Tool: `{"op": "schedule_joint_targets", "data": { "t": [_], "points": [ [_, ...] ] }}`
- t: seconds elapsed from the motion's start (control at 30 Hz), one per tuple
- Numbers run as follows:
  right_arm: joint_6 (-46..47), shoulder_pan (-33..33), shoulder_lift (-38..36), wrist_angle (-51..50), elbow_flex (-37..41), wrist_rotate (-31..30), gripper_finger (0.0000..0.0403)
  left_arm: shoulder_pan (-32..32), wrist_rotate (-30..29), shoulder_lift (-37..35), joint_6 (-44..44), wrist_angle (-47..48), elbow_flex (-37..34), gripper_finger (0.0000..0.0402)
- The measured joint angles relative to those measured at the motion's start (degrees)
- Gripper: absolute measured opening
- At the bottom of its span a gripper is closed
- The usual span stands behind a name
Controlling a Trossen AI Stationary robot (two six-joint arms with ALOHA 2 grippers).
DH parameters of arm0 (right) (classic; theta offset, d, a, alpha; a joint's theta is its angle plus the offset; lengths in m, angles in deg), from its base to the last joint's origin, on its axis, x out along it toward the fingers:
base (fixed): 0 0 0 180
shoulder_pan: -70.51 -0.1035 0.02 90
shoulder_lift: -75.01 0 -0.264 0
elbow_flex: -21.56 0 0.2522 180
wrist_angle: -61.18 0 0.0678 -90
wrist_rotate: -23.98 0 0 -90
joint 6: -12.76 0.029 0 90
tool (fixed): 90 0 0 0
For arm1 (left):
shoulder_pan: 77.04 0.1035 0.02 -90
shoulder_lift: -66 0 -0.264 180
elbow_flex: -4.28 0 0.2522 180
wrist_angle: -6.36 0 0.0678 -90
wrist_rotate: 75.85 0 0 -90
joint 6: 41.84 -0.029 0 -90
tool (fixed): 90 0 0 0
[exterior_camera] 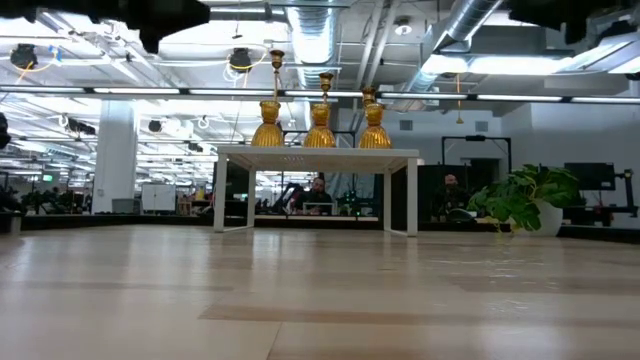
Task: Pick & Place candle stick holders
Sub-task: Return to Home Position
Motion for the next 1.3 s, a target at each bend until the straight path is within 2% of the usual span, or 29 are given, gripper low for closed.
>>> {"op": "schedule_joint_targets", "data": {
  "t": [0.17,0.33,0.67,0.9,1.13,1.23,1.3],
  "points": [
    [3.28,0.34,-8.28,2.56,6.36,4.16,0.0120,0.00,3.47,-0.13,0.99,-4.41,-5.52,0.0041],
    [6.26,0.34,-14.60,2.17,11.59,4.34,0.0120,0.00,4.24,-0.04,2.97,-10.88,-13.08,0.0008],
    [8.83,0.34,-14.99,2.41,18.82,4.49,0.0120,-0.04,5.26,-0.32,8.23,-24.38,-25.59,0.0005],
    [10.21,0.31,-14.99,2.58,24.93,6.24,0.0120,-0.11,7.40,0.02,8.59,-23.25,-25.94,0.0006],
    [14.45,0.33,-14.79,12.33,35.13,15.66,0.0120,-0.11,11.07,1.72,10.94,-22.73,-25.94,0.0007],
    [14.08,0.30,-13.63,15.93,36.64,20.67,0.0118,-0.11,13.31,2.75,11.65,-22.65,-25.94,0.0006],
    [13.92,0.16,-13.51,15.91,36.63,21.18,0.0114,-0.11,14.61,3.57,11.98,-22.44,-25.94,0.0005]
  ]
}}
